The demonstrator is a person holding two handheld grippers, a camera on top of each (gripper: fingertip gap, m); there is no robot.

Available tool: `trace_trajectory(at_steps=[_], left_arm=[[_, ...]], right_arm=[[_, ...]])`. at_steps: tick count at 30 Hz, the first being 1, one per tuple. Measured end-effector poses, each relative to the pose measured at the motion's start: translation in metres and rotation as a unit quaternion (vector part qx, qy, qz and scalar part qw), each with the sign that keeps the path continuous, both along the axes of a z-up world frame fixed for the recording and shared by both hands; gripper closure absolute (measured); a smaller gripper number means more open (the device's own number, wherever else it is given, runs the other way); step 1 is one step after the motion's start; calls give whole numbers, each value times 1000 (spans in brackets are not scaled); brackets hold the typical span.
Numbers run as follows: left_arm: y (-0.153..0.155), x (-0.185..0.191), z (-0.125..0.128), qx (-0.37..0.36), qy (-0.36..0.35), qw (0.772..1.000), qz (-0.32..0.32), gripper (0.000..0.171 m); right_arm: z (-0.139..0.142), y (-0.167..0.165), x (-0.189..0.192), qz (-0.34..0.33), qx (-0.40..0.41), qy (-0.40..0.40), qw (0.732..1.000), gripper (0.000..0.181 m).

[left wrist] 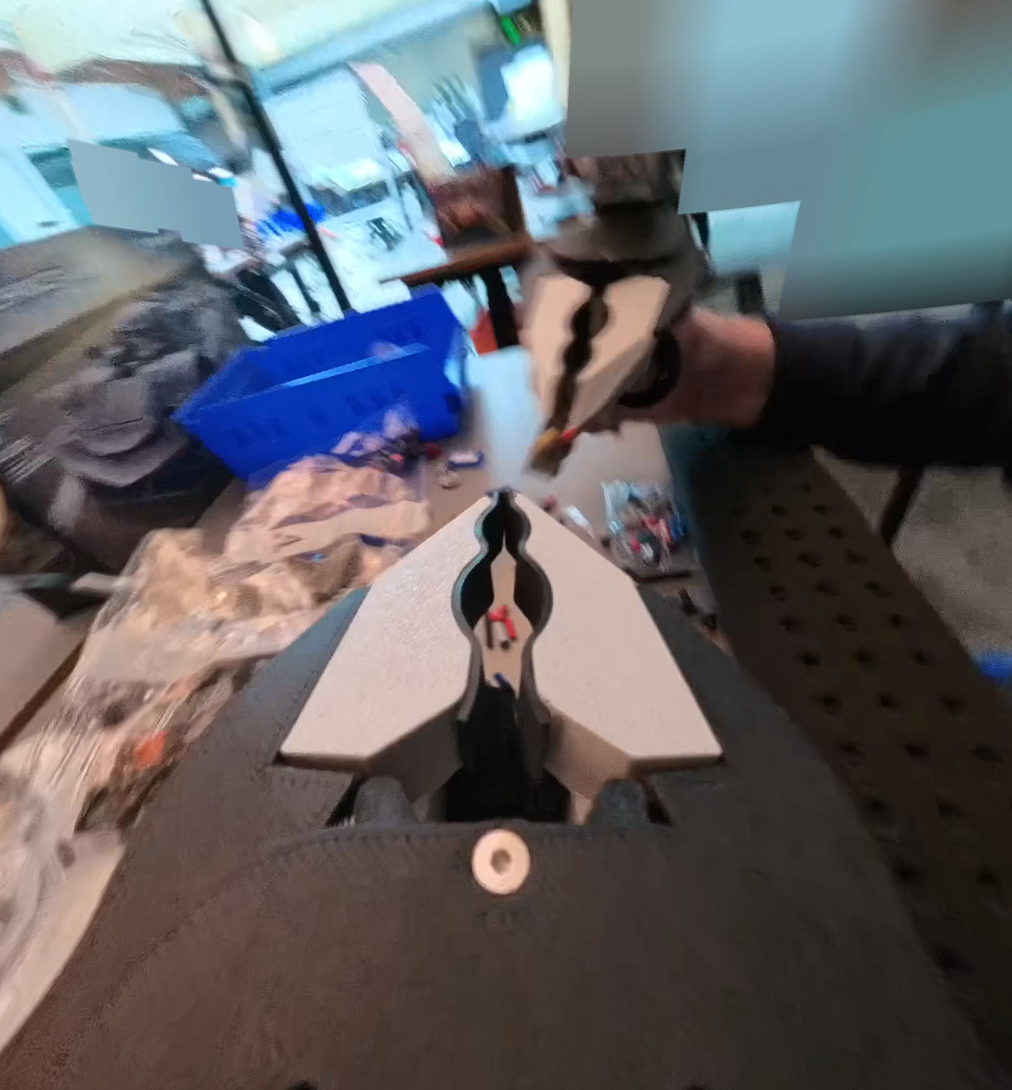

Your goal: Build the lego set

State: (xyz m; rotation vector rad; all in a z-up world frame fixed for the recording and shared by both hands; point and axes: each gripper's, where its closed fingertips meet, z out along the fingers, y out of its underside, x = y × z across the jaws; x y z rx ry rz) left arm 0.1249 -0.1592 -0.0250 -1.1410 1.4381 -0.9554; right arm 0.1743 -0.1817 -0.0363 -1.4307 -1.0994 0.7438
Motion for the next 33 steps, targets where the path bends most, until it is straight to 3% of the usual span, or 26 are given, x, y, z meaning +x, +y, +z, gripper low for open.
trace_trajectory(at_steps=[1,2,4,7,10,13,14,16,23,24,26,28,30,31,33], left_arm=[[19,-17,16,-38,-42,998,21,171],[30,-26,22,-51,-55,997,36,171],[20,-13,6,-64,-22,998,8,171],[-1,11,-12,-13,24,1000,-13,171],[-6,20,-17,-6,33,999,-14,141],[-8,24,-28,20,62,998,-9,128],[-12,26,-29,19,64,998,-17,130],[-13,27,-38,38,87,995,-21,157],[-16,25,-30,-28,61,997,-38,157],[-12,25,-27,-43,52,997,-31,171],[28,12,-27,-59,46,996,53,171],[27,1,-9,-113,-6,993,25,171],[16,5,-23,-88,40,995,5,171],[6,10,-28,-99,53,993,-21,171],[6,16,-33,-77,63,995,-14,171]], right_arm=[[18,-8,10,19,5,56,998,181],[22,-8,12,18,6,62,998,181],[7,-3,-5,17,-5,21,1000,181],[-3,7,-9,-11,-8,-7,1000,181],[-18,9,-16,-20,-11,-49,999,181],[-23,9,-25,-15,-8,-67,998,181],[-25,10,-25,-19,-5,-74,997,181],[-28,11,-25,-26,1,-88,996,181],[-19,6,-27,-21,24,-78,996,181],[-17,-3,-31,6,24,-69,997,181],[0,-27,-46,68,30,-19,997,181],[-13,-8,-38,9,40,-67,997,181],[4,-9,-31,24,20,-5,1000,181],[3,-6,-28,16,20,-3,1000,181],[-3,-4,-28,7,21,-18,1000,181]])
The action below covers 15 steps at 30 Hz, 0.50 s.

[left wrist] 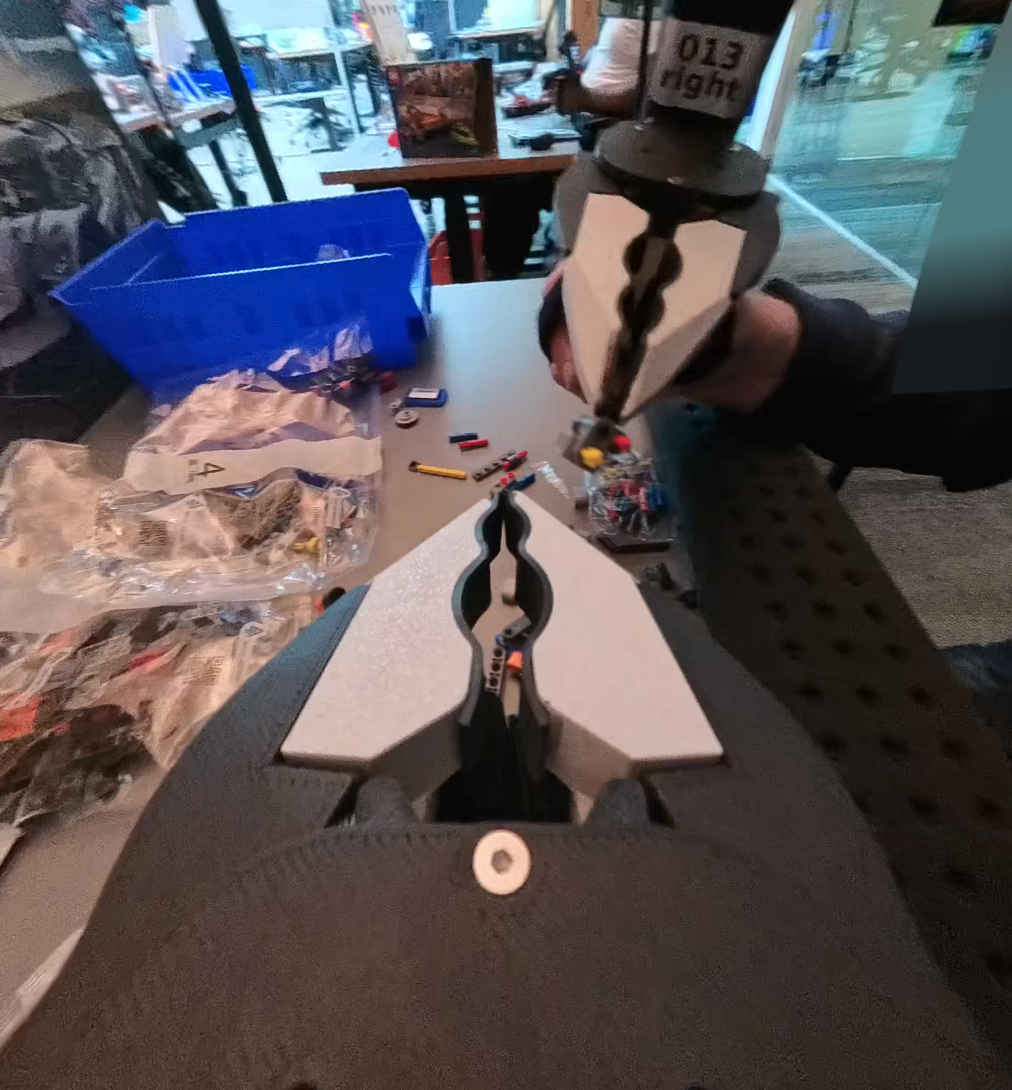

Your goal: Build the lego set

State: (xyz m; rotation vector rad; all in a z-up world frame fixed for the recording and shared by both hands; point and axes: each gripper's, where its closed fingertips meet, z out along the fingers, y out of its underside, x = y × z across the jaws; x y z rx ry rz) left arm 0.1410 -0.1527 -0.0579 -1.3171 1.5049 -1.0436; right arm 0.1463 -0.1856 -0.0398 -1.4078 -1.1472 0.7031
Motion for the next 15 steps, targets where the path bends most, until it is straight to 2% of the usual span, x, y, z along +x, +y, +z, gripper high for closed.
trace_trajectory(at_steps=[2,6,10,12,15], left_arm=[[-3,0,3,-9,-9,1000,-9,152],[-10,1,0,2,-5,1000,-24,147],[-15,5,-2,31,0,999,-30,130],[-18,7,-2,68,2,997,-27,130],[-21,10,-1,60,-2,998,-31,143]], right_arm=[[-5,4,-1,-7,-22,-5,1000,181],[-5,11,4,27,-156,77,984,181],[-8,15,6,56,-254,130,957,180],[-7,14,5,66,-270,141,950,180],[-8,15,5,68,-286,148,944,180]])
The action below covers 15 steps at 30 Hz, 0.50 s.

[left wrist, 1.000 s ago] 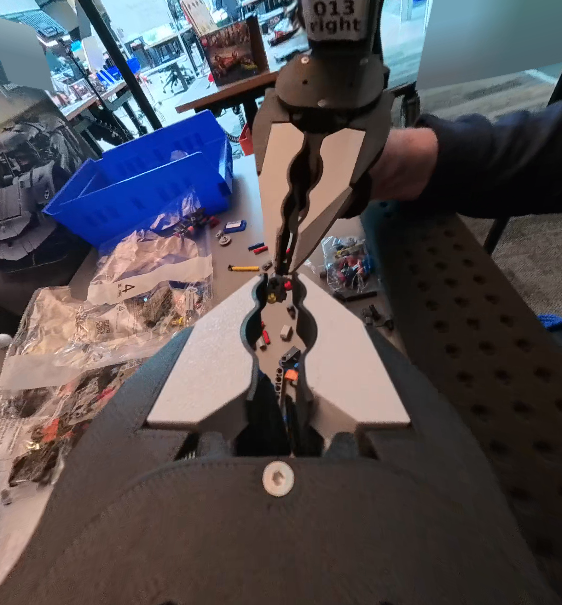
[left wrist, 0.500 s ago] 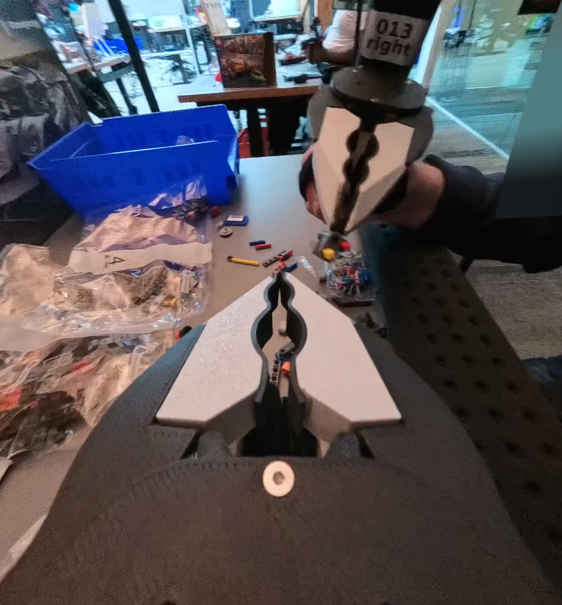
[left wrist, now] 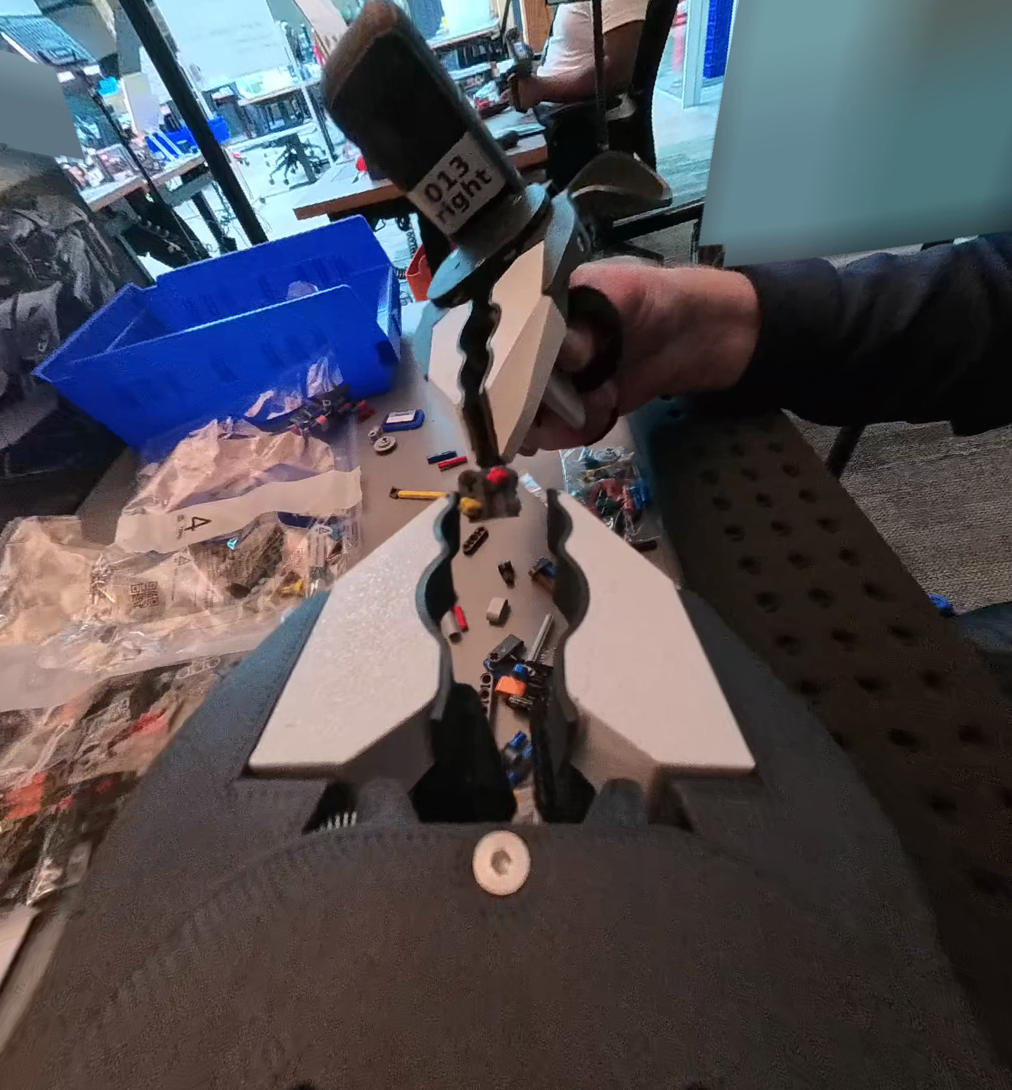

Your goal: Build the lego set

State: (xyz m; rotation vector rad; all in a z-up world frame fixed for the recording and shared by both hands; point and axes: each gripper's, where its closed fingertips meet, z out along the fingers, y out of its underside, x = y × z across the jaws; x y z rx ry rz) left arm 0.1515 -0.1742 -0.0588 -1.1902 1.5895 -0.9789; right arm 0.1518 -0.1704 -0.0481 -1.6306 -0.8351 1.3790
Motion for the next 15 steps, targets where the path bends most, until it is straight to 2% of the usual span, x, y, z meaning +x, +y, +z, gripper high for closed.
trace_trajectory(at_steps=[4,8,15], left_arm=[[2,0,1,-8,-3,1000,4,156],[1,0,2,-6,-4,1000,4,156],[-2,-1,12,-92,-27,995,-16,156]], right_arm=[[-1,-1,-1,5,-1,-1,1000,180],[1,-3,-2,2,20,-10,1000,180],[11,-4,-4,-26,102,-24,994,179]])
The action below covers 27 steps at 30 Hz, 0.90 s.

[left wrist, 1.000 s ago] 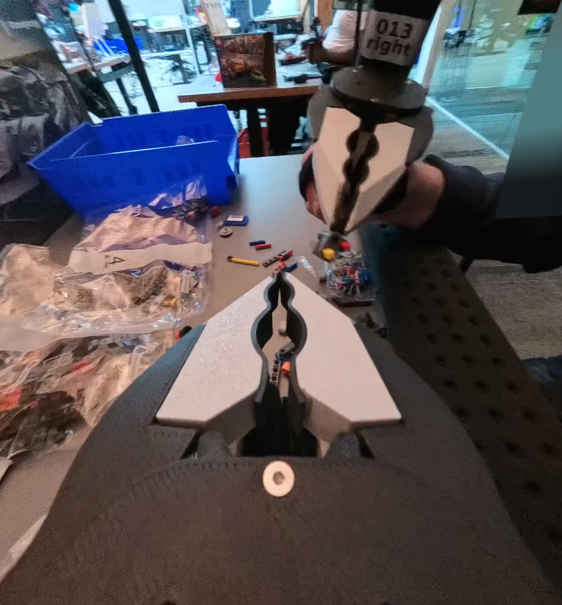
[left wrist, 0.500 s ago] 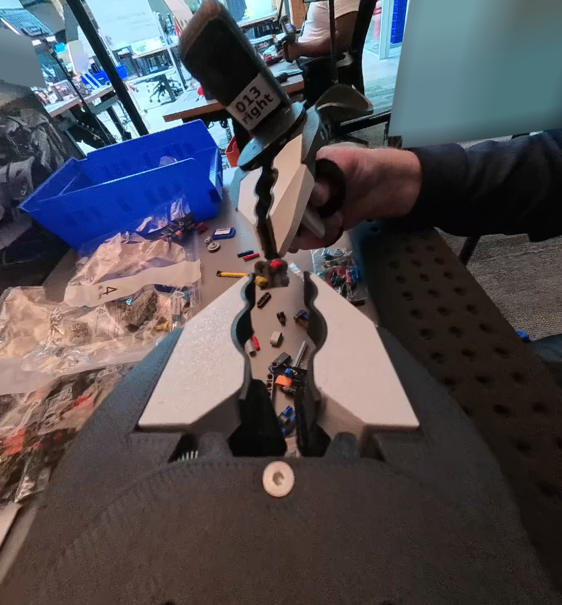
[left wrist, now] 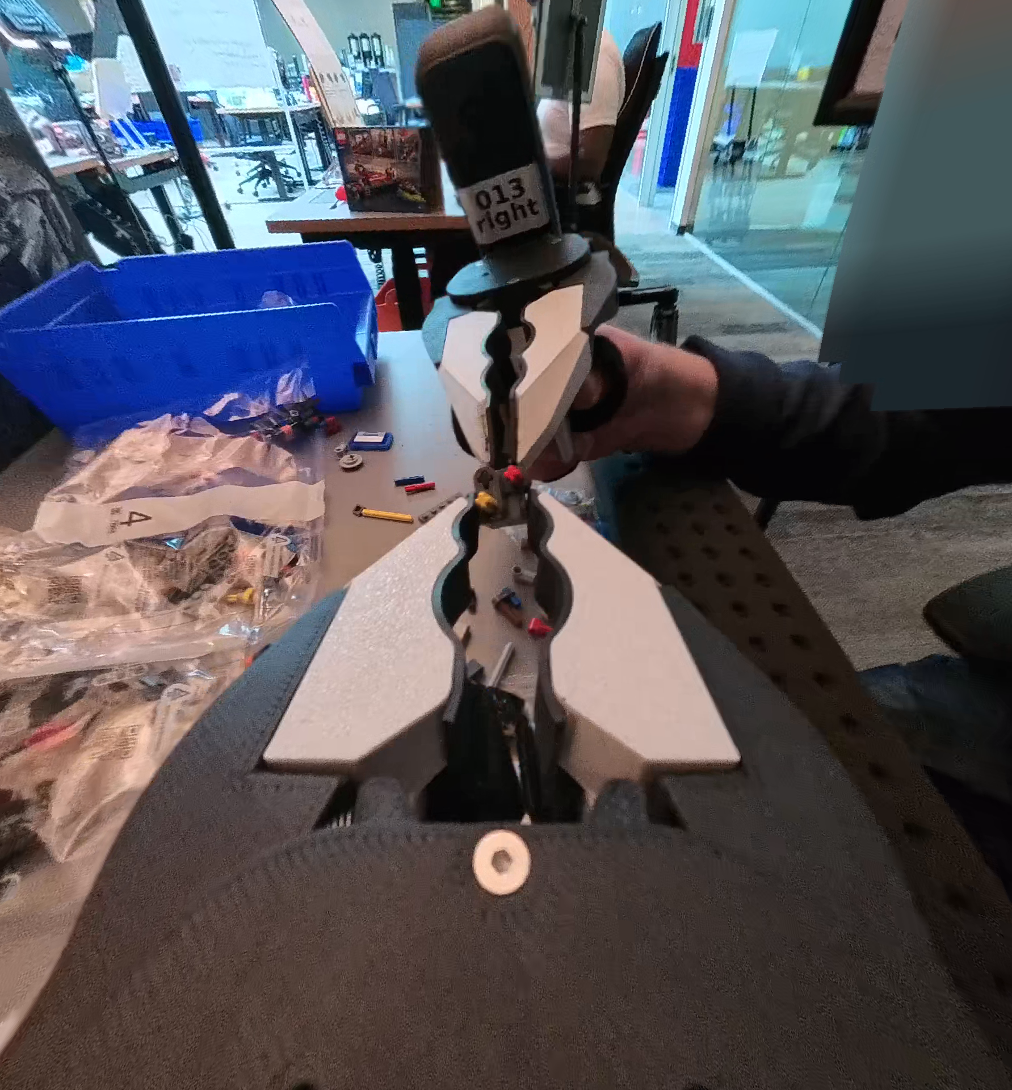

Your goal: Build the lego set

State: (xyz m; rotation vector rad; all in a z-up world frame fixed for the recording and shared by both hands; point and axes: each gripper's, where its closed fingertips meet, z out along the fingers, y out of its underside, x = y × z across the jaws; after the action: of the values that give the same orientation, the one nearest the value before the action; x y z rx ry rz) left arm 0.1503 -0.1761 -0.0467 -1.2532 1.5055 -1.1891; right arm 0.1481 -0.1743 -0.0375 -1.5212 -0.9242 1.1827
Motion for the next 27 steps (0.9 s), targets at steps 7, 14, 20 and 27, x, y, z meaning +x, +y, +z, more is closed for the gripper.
trace_trajectory(at_steps=[7,14,20,27], left_arm=[[2,-2,1,-127,0,992,-21,156],[3,-2,-3,-172,18,985,-25,157],[2,-3,0,-173,11,984,-33,156],[0,-3,8,-107,-14,994,-23,153]], right_arm=[[-7,8,-4,-112,237,-167,951,157],[-14,8,-5,-144,331,-256,897,162],[-17,8,-3,-136,293,-253,912,175],[-9,2,-4,-89,188,-153,966,177]])
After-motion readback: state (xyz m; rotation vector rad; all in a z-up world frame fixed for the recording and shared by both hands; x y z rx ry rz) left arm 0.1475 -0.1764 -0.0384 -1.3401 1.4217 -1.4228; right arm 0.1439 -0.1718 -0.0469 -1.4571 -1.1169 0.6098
